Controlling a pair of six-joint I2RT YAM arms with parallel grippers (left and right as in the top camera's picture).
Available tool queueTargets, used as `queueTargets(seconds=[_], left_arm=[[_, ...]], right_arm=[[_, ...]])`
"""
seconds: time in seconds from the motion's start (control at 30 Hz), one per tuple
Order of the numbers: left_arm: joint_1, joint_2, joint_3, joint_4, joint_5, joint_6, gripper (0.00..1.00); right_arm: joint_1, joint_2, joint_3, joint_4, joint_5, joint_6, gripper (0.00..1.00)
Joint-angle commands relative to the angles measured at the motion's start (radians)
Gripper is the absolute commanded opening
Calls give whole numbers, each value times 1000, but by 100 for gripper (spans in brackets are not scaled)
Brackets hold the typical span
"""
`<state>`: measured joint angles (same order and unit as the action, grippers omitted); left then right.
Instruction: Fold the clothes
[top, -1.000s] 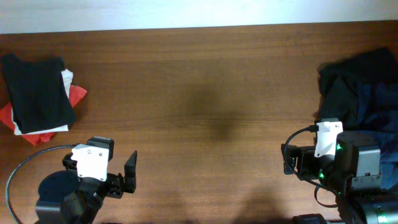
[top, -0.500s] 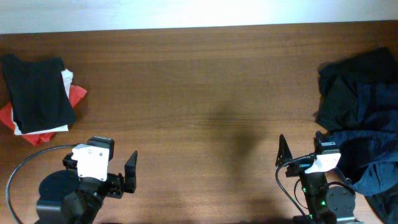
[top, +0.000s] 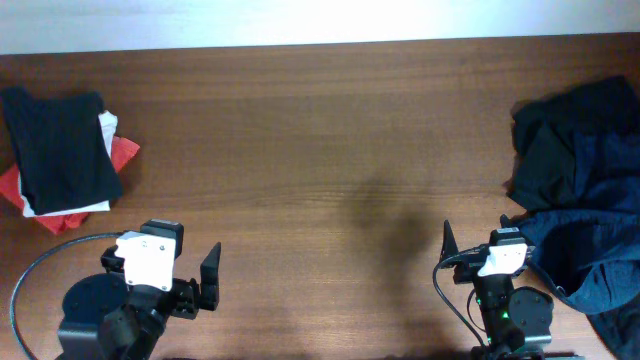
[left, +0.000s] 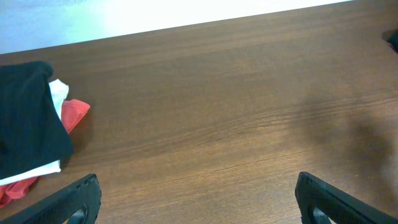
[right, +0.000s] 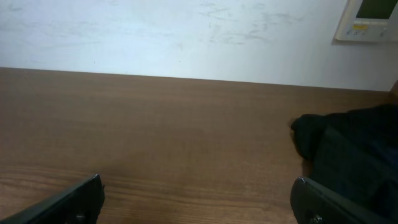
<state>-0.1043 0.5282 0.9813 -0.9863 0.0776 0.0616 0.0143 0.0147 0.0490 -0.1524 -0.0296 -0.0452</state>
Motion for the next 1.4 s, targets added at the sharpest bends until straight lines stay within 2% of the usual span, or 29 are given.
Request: queueTargets(seconds=[0.0,0.57,0.67,0.77,0.83,0.93,1.07,1.13,1.23,1.37], left_arm=[[2,-6,-3,1,0,-5,99],[4,-7,-5,-3,-12,10,99],[38,-45,-76,-18,-48,25,99],[42,-199,-293,137,-48,25,99],[42,-381,-522,345,-47,21,99],[42,-507,-665,488,-40,21,99],[42,-523,-813,739,-49,22,99],[42,-523,-972,999,-79,22,99],[42,-523,-972,915,-77,21,99],[42,-523,-972,903,-71,21,99]], right_arm=[[-9,-11,-10,3,9,-7,99],[-9,-11,-10,3,9,-7,99],[-9,-11,-10,3,9,-7,99],[-9,-11,-10,3,9,-7,99],[-9,-11,-10,3,9,-7,99],[-9,-11,-10,3,9,-7,99],[-9,-11,-10,3,9,-7,99],[-9,-11,-10,3,9,-7,99],[-9,-11,-10,3,9,-7,99],[-9,-11,-10,3,9,-7,99]])
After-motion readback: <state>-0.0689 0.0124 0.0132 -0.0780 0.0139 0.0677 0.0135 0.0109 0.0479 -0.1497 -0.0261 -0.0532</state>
